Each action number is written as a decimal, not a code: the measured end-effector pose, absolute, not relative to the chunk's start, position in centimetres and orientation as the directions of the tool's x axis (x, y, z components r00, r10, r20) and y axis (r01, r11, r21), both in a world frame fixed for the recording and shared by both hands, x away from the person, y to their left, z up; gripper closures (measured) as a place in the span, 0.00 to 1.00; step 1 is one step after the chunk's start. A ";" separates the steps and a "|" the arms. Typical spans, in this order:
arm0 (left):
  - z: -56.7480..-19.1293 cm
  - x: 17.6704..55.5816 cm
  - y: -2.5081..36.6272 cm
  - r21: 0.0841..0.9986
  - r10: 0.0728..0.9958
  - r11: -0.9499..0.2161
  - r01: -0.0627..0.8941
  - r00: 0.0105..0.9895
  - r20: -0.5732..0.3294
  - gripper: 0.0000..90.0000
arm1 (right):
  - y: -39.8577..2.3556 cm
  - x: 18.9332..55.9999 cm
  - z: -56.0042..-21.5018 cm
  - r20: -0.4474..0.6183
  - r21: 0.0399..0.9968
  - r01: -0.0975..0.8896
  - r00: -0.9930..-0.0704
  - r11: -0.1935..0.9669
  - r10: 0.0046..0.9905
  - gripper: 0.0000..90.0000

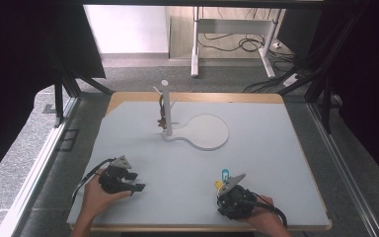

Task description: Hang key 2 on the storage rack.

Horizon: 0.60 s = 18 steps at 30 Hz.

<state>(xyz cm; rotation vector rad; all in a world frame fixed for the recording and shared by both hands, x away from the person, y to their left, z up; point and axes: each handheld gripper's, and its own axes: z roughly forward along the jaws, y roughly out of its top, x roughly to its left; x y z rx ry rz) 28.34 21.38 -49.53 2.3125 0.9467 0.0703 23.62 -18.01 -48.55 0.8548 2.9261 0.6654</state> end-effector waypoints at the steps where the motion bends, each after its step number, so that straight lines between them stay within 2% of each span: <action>1: -49.5 28.3 21.4 0.573 0.649 -0.544 0.613 0.740 -0.177 0.49 | -17.9 23.7 -48.5 0.094 0.403 0.509 -0.850 0.760 0.519 0.86; 6: -49.4 28.3 21.4 0.580 0.646 -0.536 0.613 0.740 -0.186 0.49 | -17.6 23.7 -48.5 0.064 0.385 0.507 -0.848 0.771 0.526 0.93; 10: -49.5 28.3 21.4 0.583 0.637 -0.535 0.612 0.745 -0.198 0.49 | -17.6 23.9 -48.5 0.072 0.377 0.523 -0.840 0.765 0.538 0.96; 18: -49.3 28.1 21.7 0.596 0.636 -0.526 0.607 0.746 -0.199 0.49 | -18.2 25.1 -48.1 0.162 0.370 0.565 -0.821 0.737 0.548 0.97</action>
